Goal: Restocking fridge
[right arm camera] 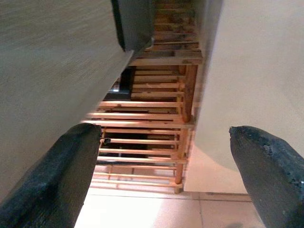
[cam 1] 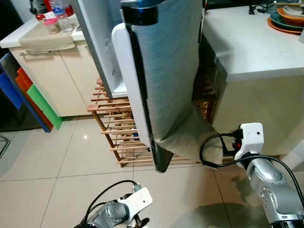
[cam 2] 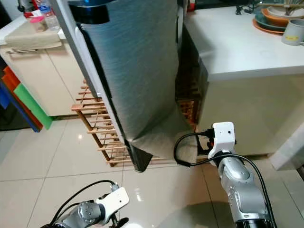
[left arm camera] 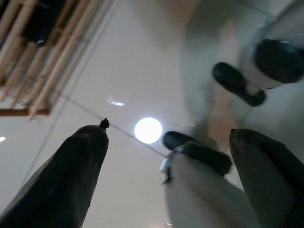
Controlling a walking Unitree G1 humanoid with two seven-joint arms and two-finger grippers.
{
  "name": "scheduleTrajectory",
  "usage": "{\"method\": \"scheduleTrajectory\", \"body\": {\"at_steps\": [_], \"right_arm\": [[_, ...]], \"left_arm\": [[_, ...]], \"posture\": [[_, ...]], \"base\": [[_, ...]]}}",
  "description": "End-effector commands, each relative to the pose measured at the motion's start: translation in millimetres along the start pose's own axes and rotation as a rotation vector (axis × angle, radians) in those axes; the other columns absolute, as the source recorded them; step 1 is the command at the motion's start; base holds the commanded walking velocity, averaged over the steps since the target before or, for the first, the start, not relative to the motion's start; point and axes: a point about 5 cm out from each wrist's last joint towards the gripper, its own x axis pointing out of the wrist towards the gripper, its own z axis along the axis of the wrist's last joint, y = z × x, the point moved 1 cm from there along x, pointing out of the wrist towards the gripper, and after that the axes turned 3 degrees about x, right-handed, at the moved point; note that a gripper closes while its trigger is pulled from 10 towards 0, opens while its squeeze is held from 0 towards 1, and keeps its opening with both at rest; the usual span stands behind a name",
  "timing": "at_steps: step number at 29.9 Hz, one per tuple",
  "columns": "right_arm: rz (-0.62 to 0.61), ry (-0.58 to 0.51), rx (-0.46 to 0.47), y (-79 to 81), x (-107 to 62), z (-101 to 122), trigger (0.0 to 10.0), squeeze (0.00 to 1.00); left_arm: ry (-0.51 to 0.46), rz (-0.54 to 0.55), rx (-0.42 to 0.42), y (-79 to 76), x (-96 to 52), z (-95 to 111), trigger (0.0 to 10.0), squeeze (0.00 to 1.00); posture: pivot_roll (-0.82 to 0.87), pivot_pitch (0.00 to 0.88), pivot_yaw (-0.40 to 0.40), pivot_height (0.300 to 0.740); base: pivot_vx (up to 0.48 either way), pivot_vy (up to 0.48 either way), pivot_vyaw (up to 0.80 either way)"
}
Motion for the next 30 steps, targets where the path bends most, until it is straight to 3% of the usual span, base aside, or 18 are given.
{"method": "scheduleTrajectory", "body": {"at_steps": [1,2,3,4,6,7,9,13,14,16,19,21,22,24,25,27,29,30], "right_arm": [[-0.008,0.000,0.008,1.3,1.8,0.3,10.0,0.00],[-0.010,-0.002,0.011,1.4,2.7,0.7,10.0,0.00],[-0.023,-0.011,0.024,0.6,4.2,2.1,10.0,0.00],[-0.023,-0.011,0.024,0.6,4.2,2.1,10.0,0.00],[-0.013,-0.029,0.036,5.2,7.5,6.6,10.0,0.00],[-0.013,-0.029,0.036,5.2,7.5,6.6,10.0,0.00],[0.026,-0.080,0.077,17.4,12.4,21.0,10.0,0.00],[0.188,-0.206,0.176,50.2,22.6,66.5,10.0,0.00],[0.188,-0.206,0.176,50.2,22.6,66.5,10.0,0.00],[0.290,-0.240,0.198,67.1,26.0,86.2,10.0,0.00],[0.331,-0.248,0.202,73.8,26.8,92.5,10.0,0.00],[0.477,-0.254,0.218,101.1,30.8,108.7,10.0,0.00],[0.477,-0.254,0.218,101.1,30.8,108.7,10.0,0.00],[0.669,-0.279,0.217,155.8,38.7,134.8,10.0,0.00],[0.669,-0.279,0.217,155.8,38.7,134.8,10.0,0.00],[0.814,-0.318,0.221,205.7,36.7,158.7,10.0,0.00],[0.814,-0.318,0.221,205.7,36.7,158.7,10.0,0.00],[0.855,-0.336,0.233,225.6,34.2,167.3,10.0,0.00]], "left_arm": [[-0.009,0.087,-0.043,11.2,-0.3,3.6,10.0,0.00],[-0.014,0.119,-0.076,14.8,-0.2,5.5,10.0,0.00],[-0.035,0.164,-0.174,46.0,-9.8,6.1,10.0,0.00],[-0.035,0.164,-0.174,46.0,-9.8,6.1,10.0,0.00],[-0.047,0.192,-0.222,77.2,-23.9,3.5,10.0,0.00],[-0.047,0.192,-0.222,77.2,-23.9,3.5,10.0,0.00],[-0.039,0.193,-0.224,91.7,-32.8,-0.9,10.0,0.00],[-0.033,0.160,-0.190,97.4,-37.4,-1.6,10.0,0.00],[-0.033,0.160,-0.190,97.4,-37.4,-1.6,10.0,0.00],[-0.032,0.146,-0.190,97.8,-38.9,-3.4,10.0,0.00],[-0.031,0.140,-0.191,97.7,-39.7,-5.2,10.0,0.00],[-0.024,0.137,-0.196,97.0,-41.3,-10.4,10.0,0.00],[-0.024,0.137,-0.196,97.0,-41.3,-10.4,10.0,0.00],[-0.024,0.146,-0.202,96.4,-41.5,-12.3,10.0,0.00],[-0.024,0.146,-0.202,96.4,-41.5,-12.3,10.0,0.00],[-0.044,0.145,-0.199,99.5,-42.2,-7.2,10.0,0.00],[-0.044,0.145,-0.199,99.5,-42.2,-7.2,10.0,0.00],[-0.059,0.141,-0.193,102.7,-43.2,-2.4,10.0,0.00]], "posture": [[-0.16,0.000,0.106,0.740],[-0.16,0.000,0.105,0.740],[-0.16,0.000,0.103,0.740],[-0.16,0.000,0.103,0.740],[-0.16,0.000,0.104,0.740],[-0.16,0.000,0.104,0.740],[-0.15,0.000,0.104,0.740],[-0.15,0.000,0.115,0.740],[-0.15,0.000,0.115,0.740],[-0.14,0.000,0.113,0.740],[-0.14,0.000,0.112,0.740],[-0.13,0.000,0.107,0.740],[-0.13,0.000,0.107,0.740],[-0.11,0.000,0.098,0.740],[-0.11,0.000,0.098,0.740],[-0.09,0.000,0.096,0.740],[-0.09,0.000,0.096,0.740],[-0.09,0.000,0.097,0.740]], "base": [[0.000,0.000,0.00],[0.000,0.000,0.00],[0.000,0.000,0.00],[0.000,0.000,0.00],[0.000,0.000,0.00],[0.000,0.000,0.00],[0.000,0.000,0.00],[0.000,0.000,0.00],[0.000,0.000,0.00],[0.000,0.000,0.00],[0.000,0.000,0.00],[0.000,0.000,0.00],[0.000,0.000,0.00],[0.000,0.000,0.00],[0.000,0.000,0.00],[0.000,0.000,0.00],[0.000,0.000,0.00],[0.000,0.000,0.00]]}}
